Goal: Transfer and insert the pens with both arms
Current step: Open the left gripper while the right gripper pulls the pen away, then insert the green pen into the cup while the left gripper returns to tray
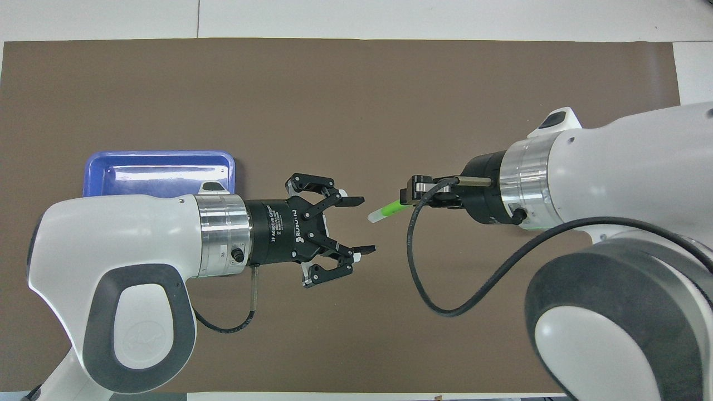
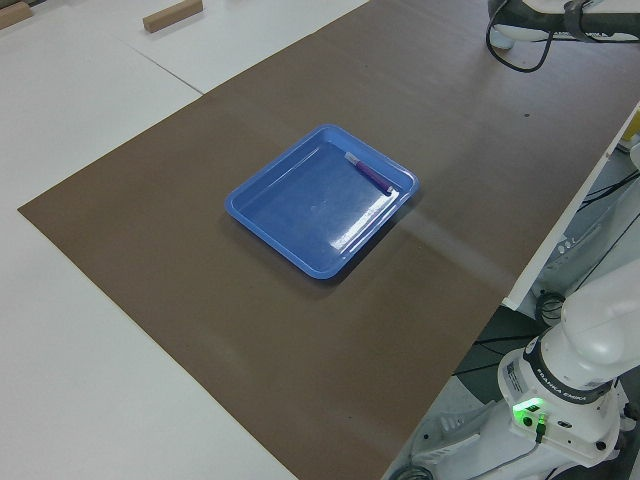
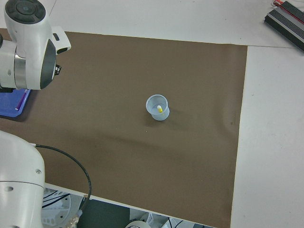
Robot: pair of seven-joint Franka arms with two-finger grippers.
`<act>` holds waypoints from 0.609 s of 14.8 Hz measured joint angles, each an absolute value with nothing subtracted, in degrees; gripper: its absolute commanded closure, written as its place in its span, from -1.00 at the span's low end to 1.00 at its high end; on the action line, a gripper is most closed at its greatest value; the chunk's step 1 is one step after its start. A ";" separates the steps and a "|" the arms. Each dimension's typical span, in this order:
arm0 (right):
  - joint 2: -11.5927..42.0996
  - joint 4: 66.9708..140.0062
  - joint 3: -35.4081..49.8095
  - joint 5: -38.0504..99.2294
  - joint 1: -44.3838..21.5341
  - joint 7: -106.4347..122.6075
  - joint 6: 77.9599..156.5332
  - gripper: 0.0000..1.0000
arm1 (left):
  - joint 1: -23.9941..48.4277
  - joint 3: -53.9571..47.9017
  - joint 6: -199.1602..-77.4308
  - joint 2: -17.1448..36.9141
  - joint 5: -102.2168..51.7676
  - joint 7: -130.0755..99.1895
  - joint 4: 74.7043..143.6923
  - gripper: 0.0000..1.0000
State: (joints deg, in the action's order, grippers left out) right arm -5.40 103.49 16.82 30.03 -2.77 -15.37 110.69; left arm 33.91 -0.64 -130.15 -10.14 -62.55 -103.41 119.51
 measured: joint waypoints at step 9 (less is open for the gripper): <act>-6.44 109.36 4.98 9.45 -2.42 10.14 111.80 1.00 | 24.92 0.05 -123.91 -10.93 -49.64 -103.46 121.48 -1.00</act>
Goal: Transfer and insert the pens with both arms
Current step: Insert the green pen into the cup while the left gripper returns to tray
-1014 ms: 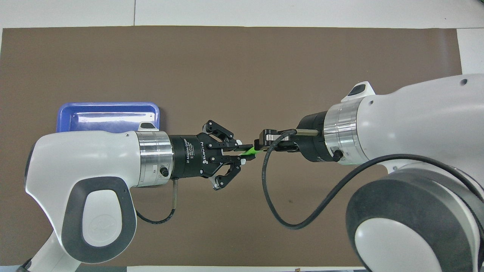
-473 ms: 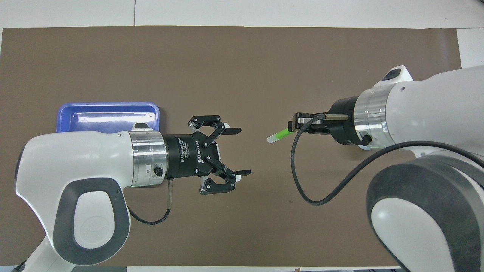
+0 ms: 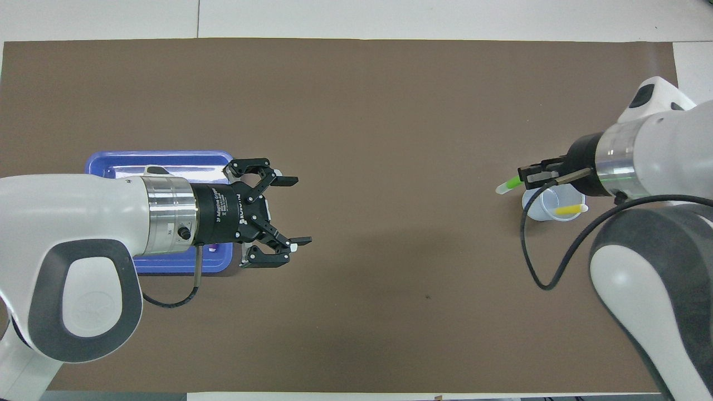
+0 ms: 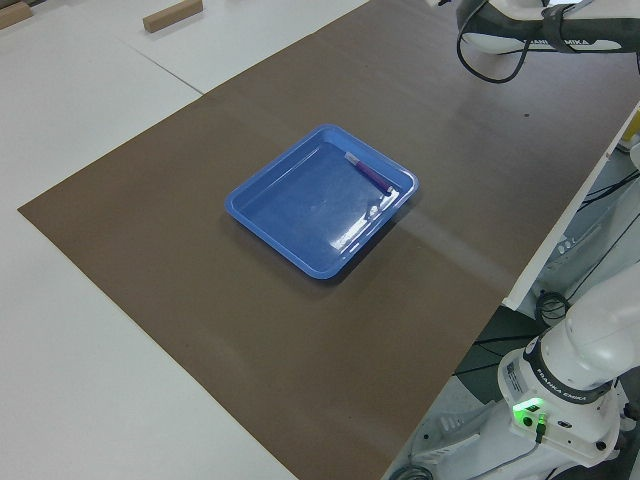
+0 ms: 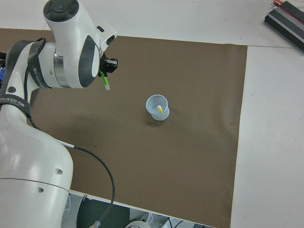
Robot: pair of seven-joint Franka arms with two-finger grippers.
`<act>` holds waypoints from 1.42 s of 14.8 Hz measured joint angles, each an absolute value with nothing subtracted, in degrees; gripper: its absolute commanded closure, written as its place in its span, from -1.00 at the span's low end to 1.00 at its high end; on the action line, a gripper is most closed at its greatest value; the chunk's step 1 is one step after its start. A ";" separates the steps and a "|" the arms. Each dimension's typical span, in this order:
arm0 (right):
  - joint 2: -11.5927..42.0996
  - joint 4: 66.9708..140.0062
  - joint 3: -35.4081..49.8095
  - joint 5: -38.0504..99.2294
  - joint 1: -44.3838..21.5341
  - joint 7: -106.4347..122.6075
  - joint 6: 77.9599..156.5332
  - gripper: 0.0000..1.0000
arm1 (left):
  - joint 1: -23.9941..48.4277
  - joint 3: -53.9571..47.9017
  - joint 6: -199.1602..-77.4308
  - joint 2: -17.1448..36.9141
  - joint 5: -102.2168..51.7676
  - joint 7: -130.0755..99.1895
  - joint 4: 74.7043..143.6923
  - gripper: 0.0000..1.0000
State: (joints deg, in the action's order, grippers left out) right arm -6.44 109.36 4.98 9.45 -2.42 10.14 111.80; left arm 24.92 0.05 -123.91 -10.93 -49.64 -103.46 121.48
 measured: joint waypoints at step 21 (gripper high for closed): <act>-7.39 130.77 -4.89 9.11 -1.90 31.51 136.30 1.00 | 3.99 0.55 -113.97 -10.37 -23.54 -34.99 125.81 -1.00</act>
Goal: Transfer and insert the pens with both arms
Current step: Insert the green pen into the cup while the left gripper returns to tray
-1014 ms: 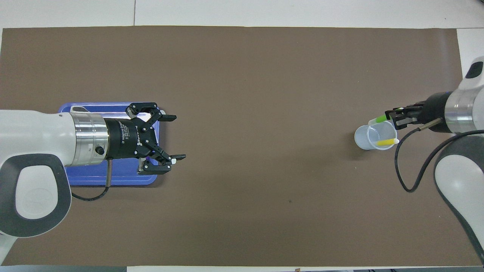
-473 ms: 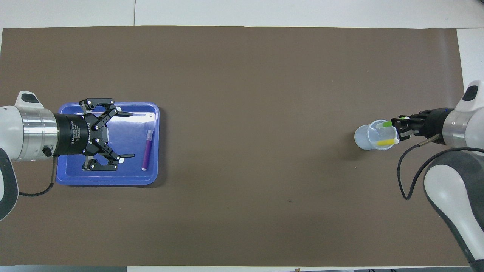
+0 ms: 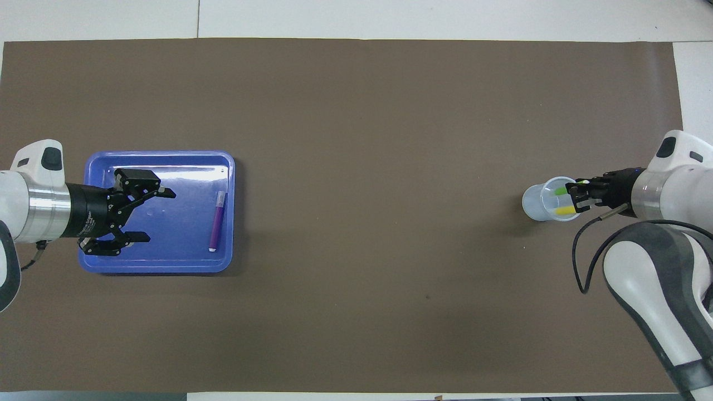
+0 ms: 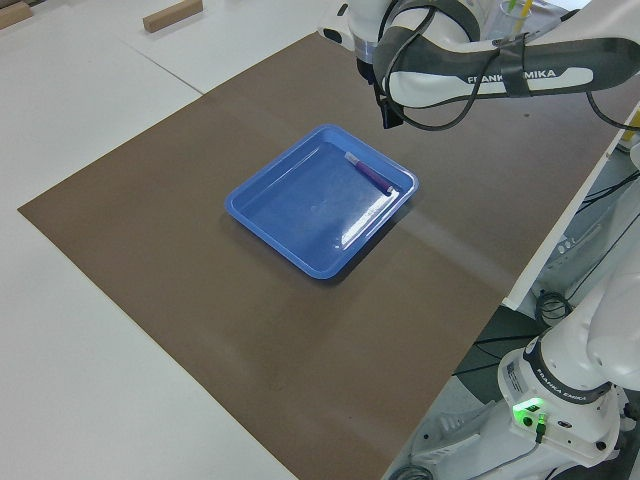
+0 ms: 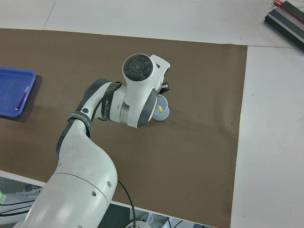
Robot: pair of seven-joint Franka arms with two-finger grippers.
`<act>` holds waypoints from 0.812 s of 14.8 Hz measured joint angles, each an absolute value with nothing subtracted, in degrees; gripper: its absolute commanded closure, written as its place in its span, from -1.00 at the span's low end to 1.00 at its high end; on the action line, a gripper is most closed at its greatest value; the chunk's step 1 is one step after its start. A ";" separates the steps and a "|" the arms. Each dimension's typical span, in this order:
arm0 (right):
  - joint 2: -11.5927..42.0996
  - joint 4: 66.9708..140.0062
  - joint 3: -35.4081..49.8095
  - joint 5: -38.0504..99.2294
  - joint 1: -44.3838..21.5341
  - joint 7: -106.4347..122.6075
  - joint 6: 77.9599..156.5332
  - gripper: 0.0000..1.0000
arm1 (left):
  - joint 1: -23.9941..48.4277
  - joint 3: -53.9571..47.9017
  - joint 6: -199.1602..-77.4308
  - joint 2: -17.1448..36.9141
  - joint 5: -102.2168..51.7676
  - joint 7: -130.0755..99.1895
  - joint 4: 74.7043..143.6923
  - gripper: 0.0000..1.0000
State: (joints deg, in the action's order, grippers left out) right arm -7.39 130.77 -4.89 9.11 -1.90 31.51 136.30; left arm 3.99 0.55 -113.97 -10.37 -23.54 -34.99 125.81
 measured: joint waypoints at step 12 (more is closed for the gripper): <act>-1.33 130.82 -5.05 9.11 -1.89 34.01 142.15 1.00 | 9.23 -0.44 -126.88 5.22 -10.17 -0.30 125.82 -0.69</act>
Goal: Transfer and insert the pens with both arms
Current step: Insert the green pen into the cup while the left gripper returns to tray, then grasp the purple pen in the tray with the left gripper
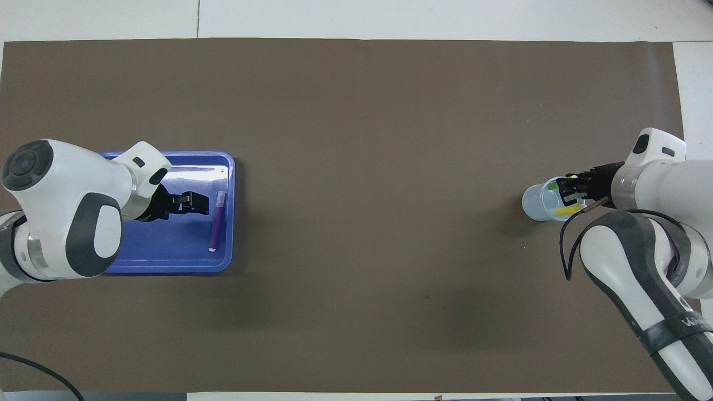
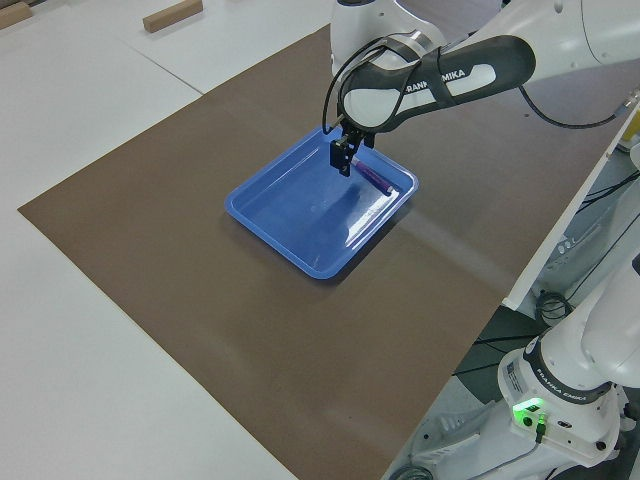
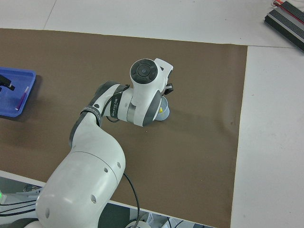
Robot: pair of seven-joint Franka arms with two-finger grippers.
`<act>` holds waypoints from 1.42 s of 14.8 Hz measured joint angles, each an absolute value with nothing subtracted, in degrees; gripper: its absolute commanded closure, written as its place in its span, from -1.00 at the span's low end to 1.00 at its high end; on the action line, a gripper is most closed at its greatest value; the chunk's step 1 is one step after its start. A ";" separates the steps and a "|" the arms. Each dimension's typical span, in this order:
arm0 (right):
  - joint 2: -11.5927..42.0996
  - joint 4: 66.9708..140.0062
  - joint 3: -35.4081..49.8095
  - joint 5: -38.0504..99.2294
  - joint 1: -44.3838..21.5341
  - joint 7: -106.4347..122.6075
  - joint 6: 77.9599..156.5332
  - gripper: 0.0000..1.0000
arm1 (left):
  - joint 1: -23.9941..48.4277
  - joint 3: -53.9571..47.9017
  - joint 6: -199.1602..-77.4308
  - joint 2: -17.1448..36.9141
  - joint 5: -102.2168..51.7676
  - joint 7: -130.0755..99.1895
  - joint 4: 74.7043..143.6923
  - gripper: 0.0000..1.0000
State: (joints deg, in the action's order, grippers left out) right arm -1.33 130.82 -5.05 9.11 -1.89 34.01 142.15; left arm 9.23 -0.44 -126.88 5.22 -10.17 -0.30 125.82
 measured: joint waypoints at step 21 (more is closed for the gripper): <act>-1.25 129.42 -5.46 9.11 -1.84 34.01 142.43 -1.00 | 10.27 -0.54 -130.49 9.41 -6.10 2.27 125.44 -0.60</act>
